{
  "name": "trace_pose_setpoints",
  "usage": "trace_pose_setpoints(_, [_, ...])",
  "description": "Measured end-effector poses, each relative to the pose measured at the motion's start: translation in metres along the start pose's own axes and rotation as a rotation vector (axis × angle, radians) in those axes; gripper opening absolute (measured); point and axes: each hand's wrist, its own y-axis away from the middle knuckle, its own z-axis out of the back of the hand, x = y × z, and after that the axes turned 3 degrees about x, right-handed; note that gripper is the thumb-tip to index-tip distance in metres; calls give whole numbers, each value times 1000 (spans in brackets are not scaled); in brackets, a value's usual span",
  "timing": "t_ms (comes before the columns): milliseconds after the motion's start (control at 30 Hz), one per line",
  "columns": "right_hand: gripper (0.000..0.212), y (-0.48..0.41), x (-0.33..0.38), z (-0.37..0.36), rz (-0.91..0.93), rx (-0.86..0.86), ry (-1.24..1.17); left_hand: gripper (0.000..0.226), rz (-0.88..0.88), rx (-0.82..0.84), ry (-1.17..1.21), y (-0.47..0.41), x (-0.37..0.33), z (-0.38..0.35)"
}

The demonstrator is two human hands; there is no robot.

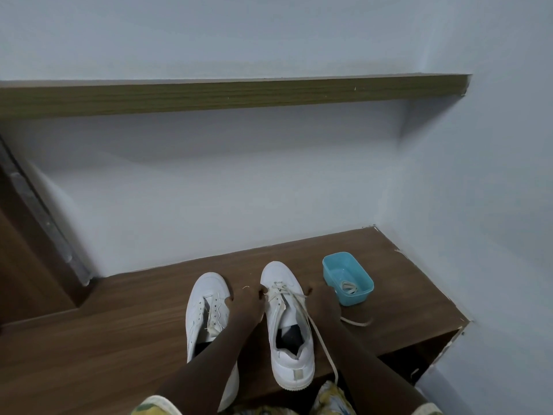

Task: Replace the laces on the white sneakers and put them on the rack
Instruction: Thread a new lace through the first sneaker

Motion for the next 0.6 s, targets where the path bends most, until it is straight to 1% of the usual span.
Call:
trace_pose_setpoints(100, [23, 6, -19, 0, -199, 9, 37, 30, 8, 2, 34, 0, 3, 1])
trace_pose_setpoints(167, [25, 11, -30, 1, -295, 14, 58, 29, 21, -3, 27, 1, 5, 1])
trace_pose_setpoints(267, [24, 9, -29, 2, -315, -7, 86, 26, 29, -8, 21, 2, 7, 1])
trace_pose_setpoints(333, [22, 6, -20, 1, -235, -3, 56, 25, 30, -14, 51, 3, 8, 2])
trace_pose_setpoints(400, [17, 2, -11, -1, -95, 11, 27, 26, 20, -1, 71, 3, 8, 0])
trace_pose_setpoints(533, [25, 1, 5, -5, 142, 27, -46, 27, -6, 34, 157, -1, 6, -6])
trace_pose_setpoints(600, [26, 3, 9, -6, 195, 24, -30, 24, 1, 37, 185, -2, 4, -8])
